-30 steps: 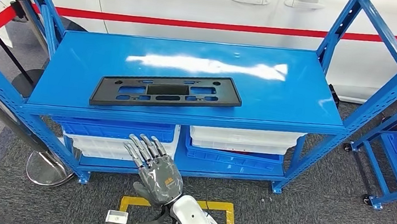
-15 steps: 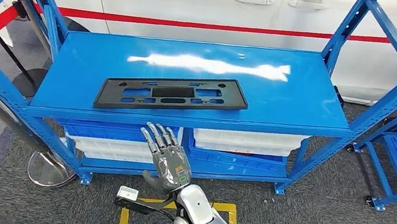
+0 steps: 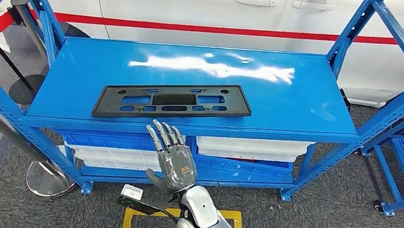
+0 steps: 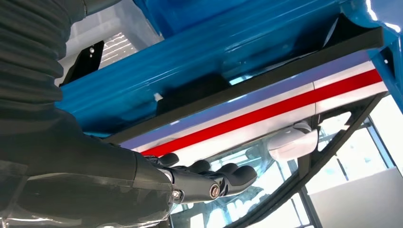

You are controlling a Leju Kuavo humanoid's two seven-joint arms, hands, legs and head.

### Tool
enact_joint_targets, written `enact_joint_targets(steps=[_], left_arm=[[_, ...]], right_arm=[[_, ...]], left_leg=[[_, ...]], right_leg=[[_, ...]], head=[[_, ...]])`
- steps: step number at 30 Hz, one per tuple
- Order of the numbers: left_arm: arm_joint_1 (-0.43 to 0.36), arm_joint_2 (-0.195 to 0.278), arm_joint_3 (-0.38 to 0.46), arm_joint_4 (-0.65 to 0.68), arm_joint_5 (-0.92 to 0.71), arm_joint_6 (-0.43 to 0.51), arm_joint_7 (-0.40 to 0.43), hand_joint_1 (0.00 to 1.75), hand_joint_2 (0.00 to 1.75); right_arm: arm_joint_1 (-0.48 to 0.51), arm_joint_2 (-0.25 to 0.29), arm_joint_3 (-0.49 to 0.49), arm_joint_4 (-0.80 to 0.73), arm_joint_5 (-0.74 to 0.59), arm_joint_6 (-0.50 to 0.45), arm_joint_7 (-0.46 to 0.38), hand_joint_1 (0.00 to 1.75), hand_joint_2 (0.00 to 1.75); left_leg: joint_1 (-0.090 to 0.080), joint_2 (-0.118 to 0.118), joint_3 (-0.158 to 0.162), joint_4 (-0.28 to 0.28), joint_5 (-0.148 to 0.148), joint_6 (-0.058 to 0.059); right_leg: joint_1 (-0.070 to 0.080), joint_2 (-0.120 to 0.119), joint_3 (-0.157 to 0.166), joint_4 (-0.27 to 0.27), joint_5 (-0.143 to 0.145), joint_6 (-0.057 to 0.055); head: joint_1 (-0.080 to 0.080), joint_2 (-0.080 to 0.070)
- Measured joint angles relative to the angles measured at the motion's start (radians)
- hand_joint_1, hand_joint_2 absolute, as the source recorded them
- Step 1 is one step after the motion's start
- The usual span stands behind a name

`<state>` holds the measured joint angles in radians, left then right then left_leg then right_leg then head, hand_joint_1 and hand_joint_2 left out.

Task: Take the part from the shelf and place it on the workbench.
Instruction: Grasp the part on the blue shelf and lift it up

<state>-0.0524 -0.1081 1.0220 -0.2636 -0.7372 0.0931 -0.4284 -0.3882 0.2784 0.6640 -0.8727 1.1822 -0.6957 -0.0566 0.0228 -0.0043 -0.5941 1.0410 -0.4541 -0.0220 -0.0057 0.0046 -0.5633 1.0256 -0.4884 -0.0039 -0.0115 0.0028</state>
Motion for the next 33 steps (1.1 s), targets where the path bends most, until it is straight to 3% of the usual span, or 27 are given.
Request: enact_joint_targets(steps=[2, 4, 7, 8, 9, 10, 12, 14, 16, 19, 22, 23, 24, 25, 27, 28, 29, 33], left_arm=[[0.001, 0.000, 0.003, 0.000, 0.000, 0.000, 0.000, 0.00, 0.00], [0.001, 0.001, 0.004, 0.000, 0.000, 0.000, 0.000, 0.00, 0.00], [-0.001, 0.002, 0.004, 0.000, 0.000, 0.000, 0.000, 0.00, 0.00], [-0.001, 0.002, 0.004, 0.000, 0.000, 0.000, 0.000, 0.00, 0.00], [0.000, 0.002, 0.004, 0.000, 0.000, 0.000, 0.000, 0.00, 0.00], [0.000, 0.002, 0.004, 0.000, 0.000, 0.000, 0.000, 0.00, 0.00], [0.000, 0.001, 0.005, 0.000, 0.000, 0.000, 0.000, 0.00, 0.00], [-0.001, 0.000, 0.005, 0.001, 0.000, 0.000, 0.000, 0.00, 0.00], [-0.002, 0.000, 0.006, 0.002, -0.001, 0.000, 0.002, 0.00, 0.00], [-0.003, 0.003, 0.007, 0.002, -0.004, 0.001, 0.005, 0.00, 0.00], [-0.003, 0.005, 0.010, 0.002, -0.007, 0.001, 0.009, 0.00, 0.00], [-0.001, 0.005, 0.010, 0.002, -0.007, 0.001, 0.010, 0.00, 0.00], [0.000, 0.006, 0.011, 0.002, -0.007, 0.001, 0.011, 0.00, 0.00], [0.001, 0.007, 0.012, 0.002, -0.007, 0.001, 0.012, 0.00, 0.00], [0.001, 0.008, 0.013, 0.002, -0.006, 0.001, 0.014, 0.00, 0.00], [0.000, 0.009, 0.014, 0.002, -0.004, 0.001, 0.015, 0.00, 0.00], [0.000, 0.009, 0.017, 0.002, -0.002, 0.002, 0.017, 0.00, 0.00], [0.002, 0.007, 0.031, 0.002, 0.009, 0.004, 0.019, 0.00, 0.00]], right_arm=[[0.001, -0.001, -0.003, -0.006, -0.001, 0.000, 0.000, 0.00, 1.75], [0.001, -0.001, -0.005, -0.011, -0.001, -0.001, 0.000, 0.00, 1.75], [0.007, -0.004, -0.007, -0.014, -0.002, -0.001, 0.000, 0.00, 1.75], [0.010, -0.005, -0.007, -0.014, -0.002, -0.001, 0.000, 0.00, 1.75], [0.012, -0.006, -0.007, -0.014, -0.002, -0.001, 0.000, 0.00, 1.75], [0.013, -0.006, -0.007, -0.014, -0.002, -0.001, 0.000, 0.00, 1.75], [0.013, -0.006, -0.009, -0.015, -0.002, -0.001, 0.000, 0.00, 1.75], [0.013, -0.007, -0.010, -0.016, -0.002, -0.001, -0.001, 0.00, 1.75], [0.014, -0.007, -0.010, -0.016, -0.004, -0.001, -0.003, 0.00, 1.75], [0.015, -0.004, -0.011, -0.016, -0.005, -0.001, -0.008, 0.00, 1.75], [0.016, -0.004, -0.012, -0.013, -0.005, -0.001, -0.011, 0.00, 1.75], [0.017, -0.004, -0.012, -0.012, -0.005, -0.001, -0.011, 0.00, 1.75], [0.018, -0.004, -0.012, -0.010, -0.005, -0.001, -0.012, 0.00, 1.75], [0.019, -0.004, -0.012, -0.009, -0.005, -0.001, -0.013, 0.00, 1.75], [0.019, -0.004, -0.012, -0.007, -0.005, -0.001, -0.014, 0.00, 1.75], [0.018, -0.004, -0.012, -0.006, -0.005, -0.001, -0.014, 0.00, 1.75], [0.018, -0.004, -0.012, -0.005, -0.003, -0.001, -0.014, 0.00, 1.75], [0.018, -0.004, -0.012, 0.002, 0.004, -0.001, -0.014, 0.00, 1.75]], left_leg=[[0.001, -0.001, 0.000, -0.003, 0.000, 0.017], [0.003, 0.000, 0.004, -0.009, 0.001, 0.032], [0.000, 0.000, 0.007, -0.010, -0.003, 0.043], [-0.001, 0.000, 0.008, -0.009, -0.005, 0.044], [-0.002, -0.001, 0.012, -0.009, -0.007, 0.045], [-0.003, -0.002, 0.017, -0.009, -0.010, 0.044], [-0.005, -0.004, 0.029, -0.009, -0.018, 0.040], [-0.006, -0.005, 0.033, -0.010, -0.024, 0.030], [-0.005, -0.004, 0.035, -0.014, -0.027, 0.016], [-0.003, -0.001, 0.027, 0.018, -0.052, 0.000], [0.000, 0.000, -0.061, 0.190, -0.125, -0.009], [0.000, 0.000, -0.089, 0.235, -0.133, -0.012], [0.000, 0.000, -0.102, 0.248, -0.123, -0.013], [0.000, 0.000, -0.098, 0.224, -0.094, -0.014], [0.000, 0.001, -0.049, 0.101, -0.016, -0.009], [-0.002, 0.001, -0.026, 0.045, 0.005, -0.004], [-0.005, 0.000, -0.011, 0.010, 0.013, 0.003], [-0.005, -0.001, 0.006, -0.016, 0.004, 0.032]], right_leg=[[-0.002, 0.000, 0.001, 0.002, -0.005, 0.008], [-0.005, -0.001, -0.020, 0.050, -0.035, 0.017], [-0.007, -0.002, -0.127, 0.244, -0.115, 0.023], [-0.007, -0.002, -0.156, 0.286, -0.119, 0.023], [-0.007, -0.002, -0.166, 0.290, -0.102, 0.021], [-0.006, -0.002, -0.156, 0.254, -0.066, 0.017], [-0.001, -0.002, -0.099, 0.120, 0.014, 0.002], [0.008, -0.001, -0.059, 0.025, 0.045, -0.009], [0.012, 0.001, -0.052, 0.006, 0.040, -0.012], [0.002, 0.000, -0.033, -0.014, 0.040, -0.023], [0.002, -0.004, -0.017, -0.019, 0.032, -0.033], [0.003, -0.004, -0.014, -0.018, 0.029, -0.035], [0.003, -0.003, -0.010, -0.017, 0.025, -0.034], [0.003, -0.002, -0.005, -0.015, 0.020, -0.033], [0.003, -0.001, 0.005, -0.009, 0.007, -0.027], [0.005, 0.000, 0.008, -0.005, 0.000, -0.022], [0.006, 0.000, 0.008, -0.003, -0.004, -0.017], [0.008, 0.000, 0.004, 0.016, -0.006, 0.005]], head=[[0.003, 0.000], [0.006, 0.000], [0.010, 0.000], [0.010, 0.000], [0.010, 0.000], [0.010, 0.000], [0.010, 0.000], [0.010, 0.000], [0.011, 0.000], [0.010, 0.000], [0.008, 0.000], [0.008, 0.000], [0.008, 0.000], [0.008, 0.000], [0.008, 0.000], [0.008, 0.000], [0.009, 0.000], [0.012, 0.000]])
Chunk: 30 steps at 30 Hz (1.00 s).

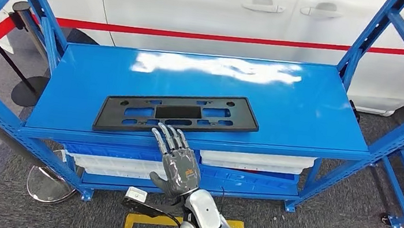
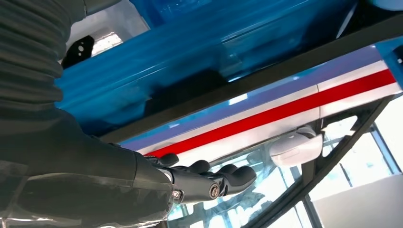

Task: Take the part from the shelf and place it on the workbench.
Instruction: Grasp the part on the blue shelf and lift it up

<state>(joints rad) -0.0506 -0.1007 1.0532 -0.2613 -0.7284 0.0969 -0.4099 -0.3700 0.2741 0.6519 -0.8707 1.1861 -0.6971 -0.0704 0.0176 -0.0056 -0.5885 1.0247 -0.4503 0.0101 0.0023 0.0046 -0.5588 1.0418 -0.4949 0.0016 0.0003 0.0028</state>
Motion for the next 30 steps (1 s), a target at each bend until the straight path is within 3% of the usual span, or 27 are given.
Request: enact_joint_targets(steps=[2, 5, 6, 7, 9, 10, 12, 15, 16, 17, 20, 21, 22, 23, 25, 26, 30], left_arm=[[0.000, -0.002, 0.004, 0.000, 0.004, 0.000, 0.000, 0.00, 0.00], [0.000, -0.002, 0.012, 0.000, 0.008, 0.001, 0.000, 0.00, 0.00], [0.000, -0.002, 0.015, 0.000, 0.009, 0.001, 0.000, 0.00, 0.00], [0.001, -0.002, 0.018, 0.000, 0.010, 0.001, 0.000, 0.00, 0.00], [0.002, -0.006, 0.022, 0.000, 0.013, 0.002, 0.001, 0.00, 0.00], [0.002, -0.008, 0.024, 0.000, 0.013, 0.002, 0.001, 0.00, 0.00], [0.001, -0.011, 0.025, 0.000, 0.014, 0.002, 0.002, 0.00, 0.00], [-0.001, -0.012, 0.028, 0.000, 0.016, 0.005, 0.003, 0.00, 0.00], [-0.002, -0.013, 0.029, 0.000, 0.017, 0.005, 0.003, 0.00, 0.00], [-0.003, -0.013, 0.030, 0.000, 0.018, 0.006, 0.003, 0.00, 0.00], [-0.003, -0.016, 0.037, 0.000, 0.025, 0.008, 0.003, 0.00, 0.00], [-0.001, -0.016, 0.040, 0.000, 0.026, 0.010, 0.003, 0.00, 0.00], [0.001, -0.017, 0.042, 0.000, 0.027, 0.011, 0.003, 0.00, 0.00], [0.001, -0.017, 0.044, 0.000, 0.027, 0.013, 0.003, 0.00, 0.00], [0.002, -0.017, 0.047, 0.000, 0.027, 0.014, 0.003, 0.00, 0.00], [0.001, -0.017, 0.048, 0.000, 0.027, 0.014, 0.003, 0.00, 0.00], [0.002, -0.019, 0.049, 0.000, 0.027, 0.014, 0.003, 0.00, 0.00]], right_arm=[[-0.001, 0.000, 0.000, 0.002, 0.003, 0.000, 0.000, 0.00, 1.75], [0.002, -0.002, 0.000, 0.009, 0.004, 0.002, 0.001, 0.00, 1.75], [0.004, -0.002, 0.000, 0.012, 0.004, 0.002, 0.001, 0.00, 1.75], [0.005, -0.002, 0.000, 0.015, 0.004, 0.002, 0.002, 0.00, 1.75], [0.006, -0.003, 0.000, 0.019, 0.004, 0.003, 0.004, 0.00, 1.75], [0.005, -0.003, 0.000, 0.020, 0.004, 0.004, 0.005, 0.00, 1.75], [0.006, -0.003, 0.000, 0.022, 0.004, 0.004, 0.007, 0.00, 1.75], [0.008, -0.002, 0.000, 0.025, 0.005, 0.004, 0.009, 0.00, 1.75], [0.007, -0.002, 0.000, 0.026, 0.005, 0.004, 0.010, 0.00, 1.75], [0.006, -0.001, 0.000, 0.026, 0.006, 0.004, 0.010, 0.00, 1.75], [0.006, -0.001, 0.000, 0.029, 0.006, 0.004, 0.012, 0.00, 1.75], [0.007, -0.001, 0.000, 0.031, 0.006, 0.004, 0.012, 0.00, 1.75], [0.007, -0.001, 0.000, 0.032, 0.006, 0.004, 0.012, 0.00, 1.75], [0.007, -0.001, 0.000, 0.033, 0.006, 0.004, 0.012, 0.00, 1.75], [0.007, -0.001, 0.000, 0.035, 0.006, 0.004, 0.012, 0.00, 1.75], [0.007, -0.001, 0.000, 0.035, 0.006, 0.005, 0.013, 0.00, 1.75], [0.005, -0.001, 0.000, 0.036, 0.006, 0.006, 0.014, 0.00, 1.75]], left_leg=[[0.003, 0.000, 0.013, -0.007, -0.001, 0.011], [0.002, 0.000, 0.023, -0.008, -0.011, 0.018], [0.002, -0.001, 0.028, -0.008, -0.015, 0.017], [0.002, -0.001, 0.035, -0.008, -0.021, 0.016], [0.003, -0.002, 0.052, -0.009, -0.034, 0.010], [0.002, -0.003, 0.060, -0.009, -0.040, 0.005], [0.001, -0.003, 0.070, -0.009, -0.050, -0.008], [0.001, -0.001, 0.085, 0.002, -0.056, -0.027], [0.002, -0.001, 0.078, 0.024, -0.066, -0.030], [0.003, 0.000, 0.058, 0.064, -0.083, -0.033], [0.004, 0.000, -0.051, 0.239, -0.152, -0.042], [0.004, 0.000, -0.078, 0.267, -0.159, -0.042], [0.004, 0.000, -0.091, 0.263, -0.146, -0.040], [0.004, 0.000, -0.087, 0.224, -0.111, -0.036], [0.000, 0.001, -0.055, 0.098, -0.019, -0.026], [-0.003, 0.002, -0.042, 0.049, 0.003, -0.021], [-0.006, 0.001, -0.017, 0.002, 0.016, 0.000]], right_leg=[[-0.003, 0.000, -0.033, 0.065, -0.032, 0.010], [-0.009, 0.000, -0.141, 0.232, -0.095, 0.021], [-0.011, -0.001, -0.163, 0.253, -0.091, 0.023], [-0.012, -0.001, -0.166, 0.237, -0.066, 0.023], [-0.014, -0.002, -0.126, 0.118, 0.021, 0.016], [-0.011, -0.003, -0.102, 0.057, 0.044, 0.011], [-0.004, -0.003, -0.076, -0.007, 0.053, -0.003], [-0.004, -0.001, -0.057, -0.018, 0.050, -0.024], [-0.006, -0.002, -0.046, -0.022, 0.047, -0.031], [-0.007, -0.003, -0.036, -0.025, 0.045, -0.036], [-0.004, -0.004, -0.016, -0.027, 0.029, -0.046], [-0.002, -0.002, -0.009, -0.027, 0.023, -0.047], [-0.001, -0.001, 0.000, -0.026, 0.015, -0.047], [0.000, 0.001, 0.011, -0.026, 0.007, -0.046], [0.003, 0.001, 0.033, -0.025, -0.010, -0.041], [0.004, 0.001, 0.039, -0.024, -0.018, -0.037], [0.006, 0.002, 0.048, -0.014, -0.029, -0.013]], head=[[0.004, 0.000], [0.007, 0.000], [0.007, 0.000], [0.007, 0.000], [0.007, 0.000], [0.007, 0.000], [0.007, 0.000], [0.007, 0.000], [0.004, 0.000], [0.002, 0.000], [-0.002, 0.000], [-0.001, 0.000], [-0.001, 0.000], [-0.002, 0.000], [-0.001, 0.000], [-0.001, 0.000], [0.001, 0.000]])
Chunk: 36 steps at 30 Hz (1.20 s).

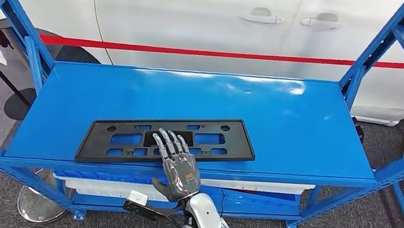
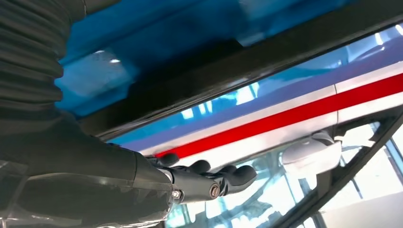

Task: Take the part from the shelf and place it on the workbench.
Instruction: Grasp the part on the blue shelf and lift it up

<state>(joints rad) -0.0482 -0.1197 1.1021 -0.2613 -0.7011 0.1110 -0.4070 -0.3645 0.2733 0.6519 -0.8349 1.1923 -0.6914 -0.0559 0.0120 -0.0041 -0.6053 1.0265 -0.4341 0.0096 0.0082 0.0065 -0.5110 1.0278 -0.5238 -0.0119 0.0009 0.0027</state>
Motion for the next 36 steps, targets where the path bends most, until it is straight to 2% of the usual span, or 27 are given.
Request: enact_joint_targets(steps=[2, 3, 5, 6, 7, 8, 10, 12, 14, 15, 17, 18, 20, 21, 22, 23, 24, 25, 26, 27, 28, 29, 31, 32, 33, 35, 36], left_arm=[[-0.001, -0.002, 0.000, 0.000, 0.000, 0.000, 0.000, 0.00, 0.00], [-0.002, -0.004, 0.000, 0.000, 0.000, 0.000, 0.000, 0.00, 0.00], [-0.003, -0.004, 0.002, 0.000, 0.003, 0.000, 0.000, 0.00, 0.00], [-0.003, -0.004, 0.003, 0.000, 0.006, 0.000, 0.000, 0.00, 0.00], [-0.003, -0.004, 0.004, 0.000, 0.009, 0.000, 0.000, 0.00, 0.00], [-0.002, -0.005, 0.006, 0.000, 0.010, 0.000, 0.000, 0.00, 0.00], [-0.002, -0.008, 0.007, 0.000, 0.012, 0.001, 0.000, 0.00, 0.00], [-0.005, -0.012, 0.011, 0.000, 0.015, 0.001, 0.000, 0.00, 0.00], [-0.009, -0.015, 0.016, 0.000, 0.019, 0.002, -0.001, 0.00, 0.00], [-0.010, -0.016, 0.019, 0.000, 0.020, 0.003, -0.002, 0.00, 0.00], [-0.012, -0.017, 0.025, 0.000, 0.022, 0.008, -0.003, 0.00, 0.00], [-0.015, -0.019, 0.027, 0.000, 0.021, 0.011, -0.003, 0.00, 0.00], [-0.017, -0.023, 0.031, 0.000, 0.018, 0.016, -0.005, 0.00, 0.00], [-0.017, -0.024, 0.033, 0.000, 0.014, 0.018, -0.006, 0.00, 0.00], [-0.017, -0.025, 0.035, 0.000, 0.011, 0.019, -0.008, 0.00, 0.00], [-0.017, -0.026, 0.038, 0.000, 0.008, 0.020, -0.011, 0.00, 0.00], [-0.017, -0.026, 0.040, 0.000, 0.005, 0.022, -0.013, 0.00, 0.00], [-0.018, -0.026, 0.043, 0.000, 0.003, 0.023, -0.016, 0.00, 0.00], [-0.020, -0.026, 0.046, 0.000, 0.001, 0.025, -0.018, 0.00, 0.00], [-0.023, -0.026, 0.048, 0.000, 0.000, 0.026, -0.019, 0.00, 0.00], [-0.025, -0.027, 0.050, 0.000, 0.000, 0.028, -0.020, 0.00, 0.00], [-0.026, -0.029, 0.052, 0.000, 0.000, 0.030, -0.020, 0.00, 0.00], [-0.027, -0.034, 0.057, 0.000, 0.004, 0.034, -0.020, 0.00, 0.00], [-0.027, -0.037, 0.061, 0.000, 0.006, 0.036, -0.020, 0.00, 0.00], [-0.028, -0.039, 0.065, 0.000, 0.009, 0.038, -0.020, 0.00, 0.00], [-0.029, -0.040, 0.072, 0.000, 0.010, 0.037, -0.020, 0.00, 0.00], [-0.029, -0.040, 0.074, 0.000, 0.010, 0.037, -0.021, 0.00, 0.00]], right_arm=[[-0.003, 0.000, 0.000, 0.000, 0.000, 0.000, 0.000, 0.00, 1.75], [-0.003, 0.000, 0.000, 0.000, 0.000, 0.000, 0.000, 0.00, 1.75], [-0.002, -0.001, 0.000, 0.002, 0.000, 0.001, 0.001, 0.00, 1.75], [-0.001, -0.001, 0.000, 0.003, 0.001, 0.001, 0.001, 0.00, 1.75], [0.000, -0.002, 0.000, 0.004, 0.001, 0.002, 0.001, 0.00, 1.75], [0.000, -0.002, 0.000, 0.004, 0.001, 0.002, 0.001, 0.00, 1.75], [0.000, -0.002, 0.000, 0.005, 0.002, 0.005, 0.002, 0.00, 1.75], [-0.002, -0.002, 0.000, 0.007, 0.002, 0.012, 0.004, 0.00, 1.75], [-0.003, -0.001, 0.000, 0.008, 0.002, 0.017, 0.004, 0.00, 1.75], [-0.004, 0.000, 0.000, 0.009, 0.002, 0.016, 0.005, 0.00, 1.75], [-0.013, 0.003, 0.000, 0.013, 0.013, 0.014, 0.013, 0.00, 1.75], [-0.020, 0.006, 0.000, 0.016, 0.026, 0.012, 0.023, 0.00, 1.75], [-0.033, 0.009, 0.000, 0.024, 0.076, 0.011, 0.061, 0.00, 1.75], [-0.039, 0.011, 0.000, 0.030, 0.111, 0.016, 0.085, 0.00, 1.75], [-0.046, 0.013, 0.000, 0.035, 0.149, 0.026, 0.111, 0.00, 1.75], [-0.056, 0.015, 0.001, 0.040, 0.188, 0.043, 0.137, 0.00, 1.75], [-0.068, 0.017, 0.001, 0.045, 0.228, 0.066, 0.160, 0.04, 1.75], [-0.083, 0.018, 0.002, 0.048, 0.265, 0.093, 0.181, 0.40, 1.75], [-0.100, 0.018, 0.002, 0.051, 0.297, 0.120, 0.197, 0.77, 1.75], [-0.116, 0.017, 0.002, 0.053, 0.322, 0.148, 0.209, 1.16, 1.75], [-0.131, 0.015, 0.002, 0.054, 0.339, 0.175, 0.216, 1.50, 1.75], [-0.145, 0.013, 0.002, 0.055, 0.349, 0.201, 0.218, 1.54, 1.75], [-0.170, 0.007, 0.002, 0.054, 0.360, 0.243, 0.218, 1.56, 1.75], [-0.182, 0.004, 0.002, 0.054, 0.361, 0.259, 0.216, 1.55, 1.75], [-0.194, 0.000, 0.002, 0.053, 0.362, 0.275, 0.214, 1.54, 1.75], [-0.207, -0.008, 0.002, 0.051, 0.362, 0.305, 0.210, 1.52, 1.75], [-0.209, -0.012, 0.002, 0.050, 0.361, 0.317, 0.209, 1.51, 1.75]], left_leg=[[0.005, -0.001, 0.019, -0.011, -0.001, 0.010], [0.005, -0.001, 0.026, -0.015, -0.004, 0.013], [0.005, -0.002, 0.036, -0.016, -0.013, 0.017], [0.006, -0.002, 0.042, -0.016, -0.019, 0.017], [0.006, -0.002, 0.049, -0.016, -0.026, 0.016], [0.007, -0.003, 0.059, -0.016, -0.034, 0.014], [0.008, -0.004, 0.081, -0.016, -0.050, 0.006], [0.007, -0.005, 0.092, -0.017, -0.064, -0.006], [0.006, -0.005, 0.099, -0.015, -0.067, -0.022], [0.007, -0.004, 0.103, -0.012, -0.070, -0.028], [0.009, -0.002, 0.096, 0.022, -0.087, -0.037], [0.010, -0.002, 0.073, 0.067, -0.108, -0.040], [0.010, -0.002, -0.002, 0.193, -0.159, -0.046], [0.010, -0.002, -0.037, 0.241, -0.175, -0.047], [0.010, -0.002, -0.057, 0.259, -0.172, -0.046], [0.010, -0.002, -0.060, 0.238, -0.148, -0.043], [0.010, -0.001, -0.045, 0.183, -0.105, -0.039], [0.010, -0.001, -0.021, 0.112, -0.058, -0.035], [0.007, 0.000, -0.001, 0.051, -0.035, -0.032], [0.005, 0.000, 0.013, 0.012, -0.022, -0.027], [0.002, 0.000, 0.017, -0.004, -0.019, -0.023], [0.000, -0.001, 0.017, -0.005, -0.023, -0.017], [0.005, 0.000, 0.020, -0.013, -0.001, -0.004], [0.008, 0.001, 0.022, -0.018, 0.003, 0.002], [0.010, 0.002, 0.023, -0.022, 0.007, 0.007], [0.008, 0.003, 0.022, -0.023, 0.008, 0.013], [0.008, 0.002, 0.021, -0.023, 0.007, 0.014]], right_leg=[[-0.002, -0.001, -0.020, 0.053, -0.016, 0.010], [-0.004, -0.001, -0.049, 0.103, -0.035, 0.014], [-0.010, -0.001, -0.131, 0.220, -0.082, 0.024], [-0.014, -0.001, -0.165, 0.256, -0.090, 0.028], [-0.017, -0.002, -0.185, 0.261, -0.079, 0.031], [-0.020, -0.002, -0.186, 0.230, -0.045, 0.033], [-0.022, -0.004, -0.152, 0.107, 0.049, 0.028], [-0.017, -0.006, -0.124, 0.021, 0.083, 0.017], [-0.013, -0.005, -0.116, 0.003, 0.077, 0.004], [-0.014, -0.004, -0.109, -0.002, 0.084, -0.004], [-0.017, -0.005, -0.090, -0.013, 0.085, -0.016], [-0.019, -0.006, -0.083, -0.018, 0.085, -0.021], [-0.016, -0.006, -0.078, -0.020, 0.080, -0.027], [-0.015, -0.006, -0.077, -0.019, 0.078, -0.029], [-0.013, -0.005, -0.075, -0.019, 0.075, -0.030], [-0.012, -0.003, -0.071, -0.018, 0.072, -0.030], [-0.012, -0.001, -0.066, -0.017, 0.068, -0.028], [-0.011, 0.000, -0.061, -0.017, 0.065, -0.025], [-0.010, 0.001, -0.058, -0.015, 0.062, -0.022], [-0.009, 0.001, -0.058, -0.013, 0.059, -0.017], [-0.008, 0.001, -0.059, -0.012, 0.056, -0.011], [-0.006, 0.001, -0.060, -0.011, 0.056, -0.004], [-0.005, 0.000, -0.062, -0.007, 0.049, 0.008], [-0.005, -0.001, -0.070, 0.012, 0.035, 0.013], [-0.006, -0.001, -0.088, 0.050, 0.011, 0.018], [-0.010, -0.002, -0.152, 0.178, -0.053, 0.025], [-0.012, -0.002, -0.184, 0.239, -0.074, 0.028]], head=[[0.003, 0.000], [0.004, 0.000], [0.006, 0.000], [0.006, 0.000], [0.007, 0.000], [0.007, 0.000], [0.007, 0.000], [0.008, 0.000], [0.008, 0.000], [0.007, 0.000], [0.004, 0.000], [0.003, 0.000], [0.001, 0.000], [0.001, 0.000], [0.001, 0.000], [0.001, 0.000], [0.001, 0.000], [0.000, 0.000], [0.000, 0.000], [0.000, 0.000], [0.000, 0.000], [0.000, 0.000], [0.000, 0.000], [0.003, 0.000], [0.005, 0.000], [0.009, 0.000], [0.009, 0.000]])
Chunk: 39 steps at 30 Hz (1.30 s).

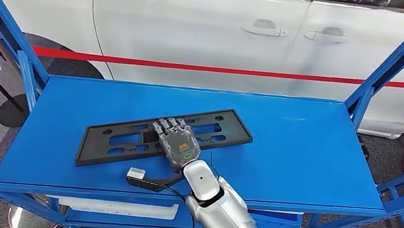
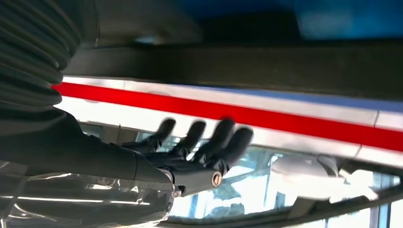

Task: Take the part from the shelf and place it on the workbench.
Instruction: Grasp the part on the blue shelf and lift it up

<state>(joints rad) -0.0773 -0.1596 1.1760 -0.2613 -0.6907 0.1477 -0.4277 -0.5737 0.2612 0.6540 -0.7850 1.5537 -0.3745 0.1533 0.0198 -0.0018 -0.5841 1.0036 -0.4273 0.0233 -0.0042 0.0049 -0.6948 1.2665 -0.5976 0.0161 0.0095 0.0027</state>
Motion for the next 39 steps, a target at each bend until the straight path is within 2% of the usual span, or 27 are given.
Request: enact_joint_targets(steps=[1, 2, 3, 4, 6, 8, 11, 12, 13, 15, 16, 17, 18, 20, 21, 22, 25, 27, 28, 30, 31, 32, 33, 35, 36, 37, 39], left_arm=[[0.000, 0.000, 0.002, 0.000, 0.000, -0.001, 0.000, 0.00, 0.00], [0.000, 0.000, 0.003, 0.000, 0.000, -0.001, -0.001, 0.00, 0.00], [0.000, -0.002, 0.004, 0.000, 0.000, -0.001, -0.001, 0.00, 0.00], [0.000, -0.003, 0.005, 0.000, 0.000, -0.001, -0.002, 0.00, 0.00], [-0.001, -0.006, 0.006, 0.000, 0.001, -0.001, -0.003, 0.00, 0.00], [-0.002, -0.008, 0.010, 0.000, 0.007, 0.001, -0.005, 0.00, 0.00], [-0.004, -0.010, 0.022, 0.000, 0.019, 0.006, -0.008, 0.00, 0.00], [-0.005, -0.010, 0.026, 0.000, 0.022, 0.007, -0.009, 0.00, 0.00], [-0.005, -0.010, 0.029, 0.000, 0.024, 0.008, -0.009, 0.00, 0.00], [-0.005, -0.012, 0.033, 0.000, 0.027, 0.009, -0.010, 0.00, 0.00], [-0.005, -0.012, 0.035, 0.000, 0.028, 0.009, -0.010, 0.00, 0.00], [-0.005, -0.013, 0.037, 0.000, 0.029, 0.009, -0.010, 0.00, 0.00], [-0.005, -0.013, 0.039, 0.000, 0.030, 0.010, -0.010, 0.00, 0.00], [-0.006, -0.013, 0.045, 0.000, 0.033, 0.012, -0.011, 0.00, 0.00], [-0.007, -0.014, 0.047, 0.000, 0.035, 0.013, -0.011, 0.00, 0.00], [-0.008, -0.014, 0.049, 0.000, 0.037, 0.014, -0.012, 0.00, 0.00], [-0.011, -0.018, 0.054, 0.000, 0.047, 0.019, -0.015, 0.00, 0.00], [-0.012, -0.021, 0.058, 0.000, 0.052, 0.021, -0.017, 0.00, 0.00], [-0.013, -0.023, 0.060, 0.000, 0.055, 0.022, -0.018, 0.00, 0.00], [-0.015, -0.025, 0.067, 0.000, 0.062, 0.025, -0.020, 0.00, 0.00], [-0.015, -0.026, 0.071, 0.000, 0.066, 0.027, -0.021, 0.00, 0.00], [-0.015, -0.027, 0.075, 0.000, 0.069, 0.028, -0.023, 0.00, 0.00], [-0.015, -0.028, 0.078, 0.000, 0.072, 0.030, -0.023, 0.00, 0.00], [-0.015, -0.032, 0.081, 0.000, 0.077, 0.032, -0.024, 0.00, 0.00], [-0.015, -0.034, 0.083, 0.000, 0.079, 0.033, -0.024, 0.00, 0.00], [-0.016, -0.035, 0.085, 0.000, 0.080, 0.033, -0.025, 0.00, 0.00], [-0.017, -0.037, 0.089, 0.000, 0.080, 0.033, -0.025, 0.00, 0.00]], right_arm=[[-0.001, -0.004, 0.000, -0.001, 0.000, 0.010, 0.000, 1.50, 1.75], [-0.002, -0.008, 0.000, -0.001, 0.000, 0.018, 0.000, 1.48, 1.75], [-0.004, -0.010, 0.000, -0.002, 0.000, 0.025, -0.001, 1.48, 1.75], [-0.007, -0.012, 0.000, -0.002, 0.000, 0.032, -0.001, 1.47, 1.75], [-0.016, -0.013, 0.000, -0.002, 0.000, 0.041, -0.001, 1.44, 1.75], [-0.022, -0.014, 0.000, -0.002, -0.001, 0.046, -0.001, 1.38, 1.75], [-0.025, -0.015, 0.000, -0.002, -0.004, 0.056, -0.002, 1.36, 1.75], [-0.026, -0.015, 0.000, -0.002, -0.007, 0.059, -0.002, 1.36, 1.75], [-0.026, -0.015, 0.000, -0.002, -0.010, 0.060, -0.002, 1.34, 1.75], [-0.024, -0.016, 0.000, 0.000, -0.016, 0.062, -0.003, 1.33, 1.75], [-0.023, -0.016, 0.000, 0.002, -0.018, 0.063, -0.003, 1.34, 1.75], [-0.022, -0.017, 0.000, 0.003, -0.020, 0.063, -0.004, 1.35, 1.75], [-0.021, -0.017, 0.000, 0.003, -0.022, 0.063, -0.006, 1.40, 1.75], [-0.022, -0.017, 0.000, 0.004, -0.026, 0.063, -0.008, 1.50, 1.75], [-0.022, -0.017, 0.000, 0.005, -0.029, 0.063, -0.009, 1.56, 1.75], [-0.023, -0.017, 0.000, 0.006, -0.032, 0.062, -0.010, 1.60, 1.75], [-0.024, -0.018, 0.000, 0.007, -0.044, 0.060, -0.015, 1.72, 1.75], [-0.024, -0.019, 0.000, 0.008, -0.049, 0.059, -0.018, 1.75, 1.75], [-0.022, -0.019, 0.000, 0.010, -0.054, 0.058, -0.020, 1.75, 1.75], [-0.016, -0.020, 0.000, 0.015, -0.066, 0.055, -0.025, 1.75, 1.75], [-0.012, -0.021, 0.000, 0.018, -0.076, 0.053, -0.030, 1.75, 1.75], [-0.010, -0.021, 0.000, 0.020, -0.090, 0.051, -0.037, 1.75, 1.75], [-0.008, -0.021, 0.000, 0.022, -0.106, 0.051, -0.045, 1.75, 1.75], [-0.006, -0.021, 0.000, 0.022, -0.145, 0.059, -0.064, 1.75, 1.75], [-0.006, -0.020, 0.000, 0.022, -0.163, 0.066, -0.072, 1.75, 1.75], [-0.005, -0.018, 0.000, 0.022, -0.179, 0.075, -0.080, 1.75, 1.75], [-0.004, -0.015, 0.000, 0.021, -0.205, 0.085, -0.094, 1.75, 1.75]], left_leg=[[0.000, -0.001, 0.000, 0.000, -0.001, 0.000], [-0.001, -0.001, 0.001, 0.001, -0.002, 0.000], [-0.001, -0.003, 0.003, 0.002, -0.004, -0.002], [-0.001, -0.003, 0.005, 0.002, -0.006, -0.004], [-0.004, -0.005, 0.006, 0.005, -0.010, -0.012], [-0.007, -0.005, 0.005, 0.005, -0.012, -0.022], [-0.004, -0.004, 0.002, 0.018, -0.025, -0.038], [-0.003, -0.004, -0.011, 0.048, -0.045, -0.042], [-0.002, -0.004, -0.035, 0.101, -0.074, -0.046], [0.001, -0.003, -0.099, 0.234, -0.132, -0.054], [0.002, -0.003, -0.122, 0.277, -0.142, -0.057], [0.003, -0.003, -0.126, 0.282, -0.130, -0.058], [0.003, -0.002, -0.110, 0.243, -0.100, -0.058], [0.003, -0.001, -0.046, 0.109, -0.032, -0.053], [0.001, -0.002, -0.020, 0.055, -0.014, -0.048], [-0.001, -0.002, -0.007, 0.026, -0.009, -0.043], [-0.004, -0.004, -0.003, 0.011, -0.010, -0.026], [0.000, -0.002, 0.001, 0.003, -0.006, -0.012], [0.001, -0.001, 0.003, 0.001, -0.005, -0.006], [0.000, -0.001, 0.002, 0.001, -0.006, -0.001], [-0.001, -0.001, 0.002, 0.001, -0.007, 0.000], [-0.001, -0.002, 0.003, 0.001, -0.007, 0.000], [-0.001, -0.003, 0.005, 0.002, -0.008, -0.001], [-0.001, -0.005, 0.010, 0.003, -0.012, -0.006], [-0.003, -0.006, 0.011, 0.004, -0.014, -0.011], [-0.004, -0.007, 0.012, 0.006, -0.017, -0.016], [-0.006, -0.008, 0.014, 0.004, -0.018, -0.028]], right_leg=[[-0.001, 0.000, -0.020, 0.033, -0.003, 0.002], [-0.002, 0.000, -0.021, 0.027, 0.015, 0.002], [-0.003, 0.000, -0.002, -0.020, 0.050, 0.000], [-0.003, -0.001, 0.032, -0.093, 0.090, -0.003], [0.002, -0.001, 0.089, -0.218, 0.140, -0.012], [0.007, -0.001, 0.103, -0.253, 0.144, -0.021], [0.002, -0.001, 0.108, -0.265, 0.151, -0.038], [-0.001, -0.003, 0.112, -0.270, 0.153, -0.044], [-0.002, -0.004, 0.114, -0.272, 0.153, -0.048], [-0.001, -0.005, 0.115, -0.272, 0.151, -0.053], [0.000, -0.005, 0.115, -0.271, 0.150, -0.054], [0.000, -0.004, 0.117, -0.270, 0.148, -0.053], [0.000, -0.003, 0.119, -0.268, 0.145, -0.052], [0.000, 0.000, 0.123, -0.262, 0.137, -0.045], [0.002, 0.001, 0.123, -0.258, 0.134, -0.041], [0.003, 0.002, 0.122, -0.256, 0.132, -0.036], [0.004, 0.002, 0.120, -0.254, 0.130, -0.020], [0.002, 0.001, 0.106, -0.219, 0.103, -0.010], [0.001, 0.001, 0.084, -0.171, 0.075, -0.006], [-0.002, 0.000, 0.017, -0.038, 0.016, -0.002], [-0.003, 0.000, -0.010, 0.011, 0.003, 0.000], [-0.004, 0.000, -0.021, 0.027, 0.010, 0.001], [-0.005, 0.000, -0.012, 0.003, 0.035, 0.000], [-0.006, -0.001, 0.050, -0.130, 0.105, -0.006], [-0.005, 0.000, 0.079, -0.192, 0.128, -0.009], [-0.003, 0.000, 0.098, -0.233, 0.140, -0.013], [0.003, 0.001, 0.107, -0.252, 0.140, -0.021]], head=[[0.000, 0.000], [0.000, 0.000], [0.000, 0.000], [0.000, 0.000], [0.000, 0.000], [-0.001, 0.000], [-0.002, 0.000], [-0.004, 0.000], [-0.006, 0.000], [-0.008, 0.000], [-0.008, 0.000], [-0.008, 0.000], [-0.008, 0.000], [-0.008, 0.000], [-0.008, 0.000], [-0.008, 0.000], [-0.008, 0.000], [-0.005, 0.000], [-0.004, 0.000], [-0.002, 0.000], [-0.002, 0.000], [-0.002, 0.000], [-0.002, 0.000], [-0.002, 0.000], [-0.002, 0.000], [-0.002, 0.000], [-0.003, 0.000]])
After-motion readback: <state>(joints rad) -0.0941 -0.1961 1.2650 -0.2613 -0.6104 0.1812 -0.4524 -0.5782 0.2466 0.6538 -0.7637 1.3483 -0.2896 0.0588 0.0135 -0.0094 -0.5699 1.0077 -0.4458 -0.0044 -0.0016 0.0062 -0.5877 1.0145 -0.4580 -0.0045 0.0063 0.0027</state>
